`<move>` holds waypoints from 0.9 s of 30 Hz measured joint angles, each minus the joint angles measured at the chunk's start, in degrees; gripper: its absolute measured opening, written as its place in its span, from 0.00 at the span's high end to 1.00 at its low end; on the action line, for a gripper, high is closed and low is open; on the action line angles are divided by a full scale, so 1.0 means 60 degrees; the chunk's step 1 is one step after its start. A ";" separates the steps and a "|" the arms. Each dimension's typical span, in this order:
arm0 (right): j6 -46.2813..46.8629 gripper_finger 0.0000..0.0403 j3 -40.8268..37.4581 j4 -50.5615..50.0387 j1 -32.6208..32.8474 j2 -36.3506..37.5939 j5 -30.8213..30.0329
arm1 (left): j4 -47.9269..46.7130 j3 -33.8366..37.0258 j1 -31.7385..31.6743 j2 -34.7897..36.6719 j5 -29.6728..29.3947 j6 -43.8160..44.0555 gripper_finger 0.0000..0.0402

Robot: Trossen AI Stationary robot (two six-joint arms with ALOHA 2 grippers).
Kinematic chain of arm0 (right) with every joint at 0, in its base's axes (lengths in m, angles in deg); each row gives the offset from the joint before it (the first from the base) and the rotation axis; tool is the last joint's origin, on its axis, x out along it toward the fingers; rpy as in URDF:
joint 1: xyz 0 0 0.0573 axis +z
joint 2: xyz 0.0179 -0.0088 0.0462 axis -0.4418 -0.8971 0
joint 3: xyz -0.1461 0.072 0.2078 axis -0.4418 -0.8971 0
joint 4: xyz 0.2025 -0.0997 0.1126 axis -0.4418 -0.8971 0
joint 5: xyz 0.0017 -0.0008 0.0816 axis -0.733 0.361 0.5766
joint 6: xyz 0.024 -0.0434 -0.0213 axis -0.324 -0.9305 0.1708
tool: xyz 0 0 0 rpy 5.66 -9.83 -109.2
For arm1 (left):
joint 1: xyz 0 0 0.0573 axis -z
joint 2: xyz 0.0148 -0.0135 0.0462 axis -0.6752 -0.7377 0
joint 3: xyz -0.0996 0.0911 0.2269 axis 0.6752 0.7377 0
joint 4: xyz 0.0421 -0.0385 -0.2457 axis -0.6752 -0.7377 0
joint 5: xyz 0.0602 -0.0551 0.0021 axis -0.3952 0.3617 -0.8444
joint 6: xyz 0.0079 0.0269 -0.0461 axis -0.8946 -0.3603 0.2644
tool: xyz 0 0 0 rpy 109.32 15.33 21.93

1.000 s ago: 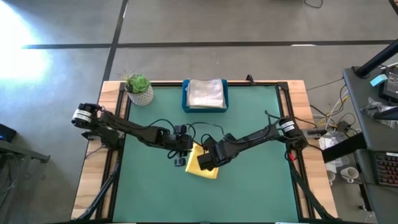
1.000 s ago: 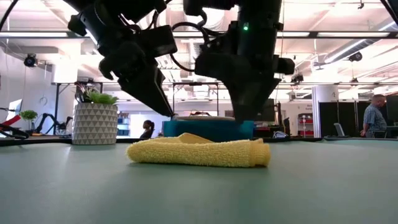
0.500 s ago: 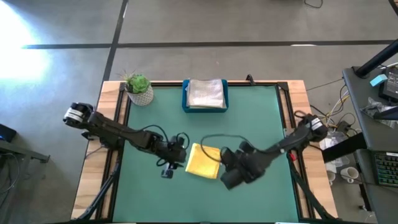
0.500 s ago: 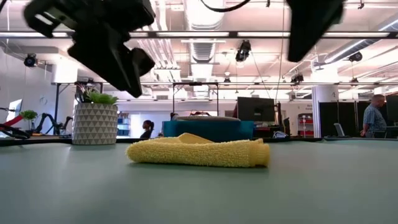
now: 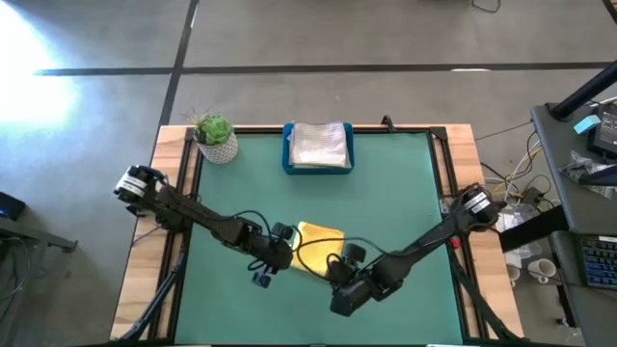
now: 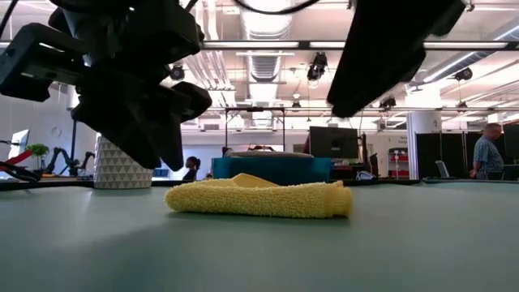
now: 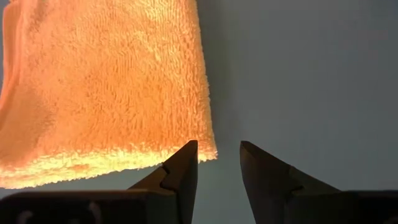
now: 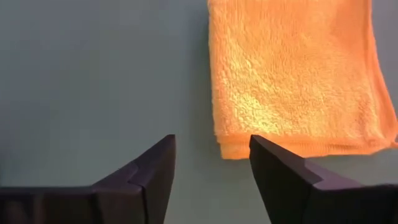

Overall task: Fold microfiber towels
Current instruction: Put the folded yellow microfiber towel into the blue bin

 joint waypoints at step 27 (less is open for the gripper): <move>-0.1986 0.45 0.0659 -0.0235 -0.0743 -0.1852 0.0060 | 0.0221 -0.0741 0.0050 -0.1661 -0.0750 -0.0309 0.53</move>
